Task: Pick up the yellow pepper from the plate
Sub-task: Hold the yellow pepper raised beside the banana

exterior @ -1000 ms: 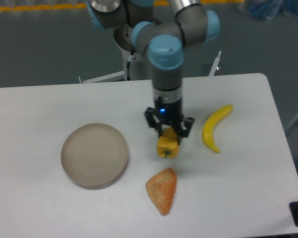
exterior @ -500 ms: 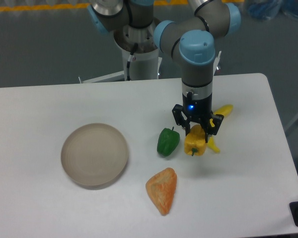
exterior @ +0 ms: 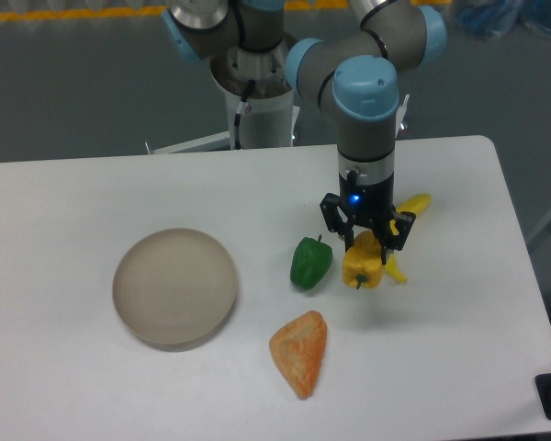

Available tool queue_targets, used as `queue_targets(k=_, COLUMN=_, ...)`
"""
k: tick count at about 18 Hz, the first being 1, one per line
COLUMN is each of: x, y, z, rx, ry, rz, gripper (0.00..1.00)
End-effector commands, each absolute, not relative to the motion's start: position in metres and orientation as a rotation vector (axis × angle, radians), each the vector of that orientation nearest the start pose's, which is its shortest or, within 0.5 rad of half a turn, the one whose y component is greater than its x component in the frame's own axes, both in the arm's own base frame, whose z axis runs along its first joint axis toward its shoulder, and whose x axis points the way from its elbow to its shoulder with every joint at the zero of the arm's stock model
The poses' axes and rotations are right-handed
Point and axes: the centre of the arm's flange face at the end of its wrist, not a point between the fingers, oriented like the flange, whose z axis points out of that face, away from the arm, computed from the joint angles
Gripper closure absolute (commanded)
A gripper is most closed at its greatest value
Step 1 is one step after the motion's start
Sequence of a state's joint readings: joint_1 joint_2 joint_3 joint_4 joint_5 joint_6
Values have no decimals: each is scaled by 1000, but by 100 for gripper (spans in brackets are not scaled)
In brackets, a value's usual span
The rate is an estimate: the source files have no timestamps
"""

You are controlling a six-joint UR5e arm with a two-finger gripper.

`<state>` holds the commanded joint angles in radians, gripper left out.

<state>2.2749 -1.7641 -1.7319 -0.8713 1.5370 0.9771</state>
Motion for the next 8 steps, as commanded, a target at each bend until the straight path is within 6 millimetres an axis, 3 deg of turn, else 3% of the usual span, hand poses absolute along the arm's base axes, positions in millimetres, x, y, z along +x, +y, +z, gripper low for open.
queue_targets(k=8, x=-269, y=529, z=381, rx=-2842, ry=421, rz=339, gripper=60)
